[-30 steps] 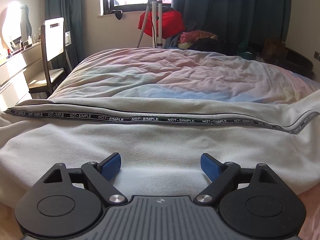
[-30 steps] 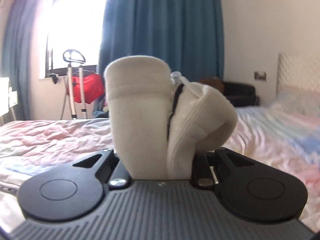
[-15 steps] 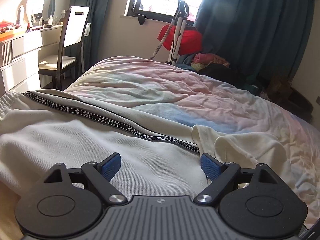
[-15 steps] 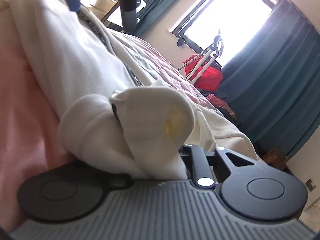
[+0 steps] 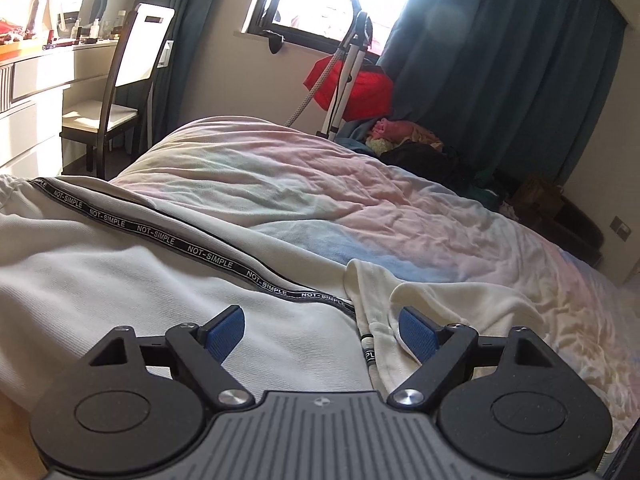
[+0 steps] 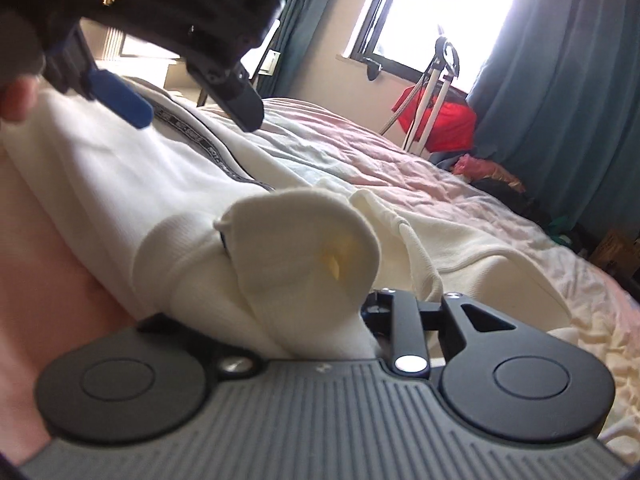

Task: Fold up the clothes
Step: 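Lay the cuffs on the folded sweatpants and open the right gripper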

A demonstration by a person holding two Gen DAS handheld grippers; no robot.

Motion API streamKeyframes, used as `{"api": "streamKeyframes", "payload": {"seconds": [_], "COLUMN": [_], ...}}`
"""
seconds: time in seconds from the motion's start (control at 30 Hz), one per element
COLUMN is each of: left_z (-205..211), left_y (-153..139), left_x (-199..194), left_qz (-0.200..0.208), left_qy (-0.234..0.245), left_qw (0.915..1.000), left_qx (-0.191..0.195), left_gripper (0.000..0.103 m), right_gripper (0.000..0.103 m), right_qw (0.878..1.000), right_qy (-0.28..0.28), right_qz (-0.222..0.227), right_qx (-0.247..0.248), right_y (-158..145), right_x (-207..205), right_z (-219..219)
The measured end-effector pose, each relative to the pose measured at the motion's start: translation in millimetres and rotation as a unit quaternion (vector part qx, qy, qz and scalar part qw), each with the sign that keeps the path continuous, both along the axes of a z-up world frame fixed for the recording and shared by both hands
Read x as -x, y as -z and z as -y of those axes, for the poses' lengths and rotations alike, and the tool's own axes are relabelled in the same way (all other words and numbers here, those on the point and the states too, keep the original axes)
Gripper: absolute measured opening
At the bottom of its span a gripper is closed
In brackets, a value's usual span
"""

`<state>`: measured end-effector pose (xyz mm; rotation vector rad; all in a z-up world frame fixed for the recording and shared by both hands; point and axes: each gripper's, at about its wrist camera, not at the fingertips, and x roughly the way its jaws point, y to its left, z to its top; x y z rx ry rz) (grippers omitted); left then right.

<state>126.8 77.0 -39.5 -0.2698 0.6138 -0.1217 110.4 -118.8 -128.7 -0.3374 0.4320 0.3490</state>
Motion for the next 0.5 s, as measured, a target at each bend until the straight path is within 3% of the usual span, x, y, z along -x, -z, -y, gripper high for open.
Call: {"api": "streamKeyframes", "payload": {"seconds": [0.03, 0.1, 0.27, 0.37, 0.5], "left_z": [1, 2, -6, -8, 6], "left_y": [-1, -2, -9, -15, -16], "left_x": [0, 3, 11, 19, 27], "left_qz": [0.003, 0.008, 0.011, 0.02, 0.022], "left_qy": [0.003, 0.003, -0.001, 0.005, 0.047], "left_qw": [1.0, 0.9999, 0.9999, 0.9998, 0.9987], "left_qx": [-0.003, -0.009, 0.002, 0.002, 0.0], "left_gripper": [0.086, 0.086, 0.085, 0.083, 0.082], "right_gripper": [0.067, 0.074, 0.074, 0.074, 0.074], "right_qw": [1.0, 0.997, 0.987, 0.971, 0.954], "right_qy": [-0.009, -0.032, -0.059, -0.05, -0.023], "right_qz": [-0.014, -0.036, -0.056, -0.065, -0.028], "right_qx": [-0.023, -0.059, -0.139, -0.223, -0.299], "right_y": [-7, -21, -59, -84, -99], "right_x": [3, 14, 38, 26, 10], "right_z": [4, 12, 45, 80, 117]}}
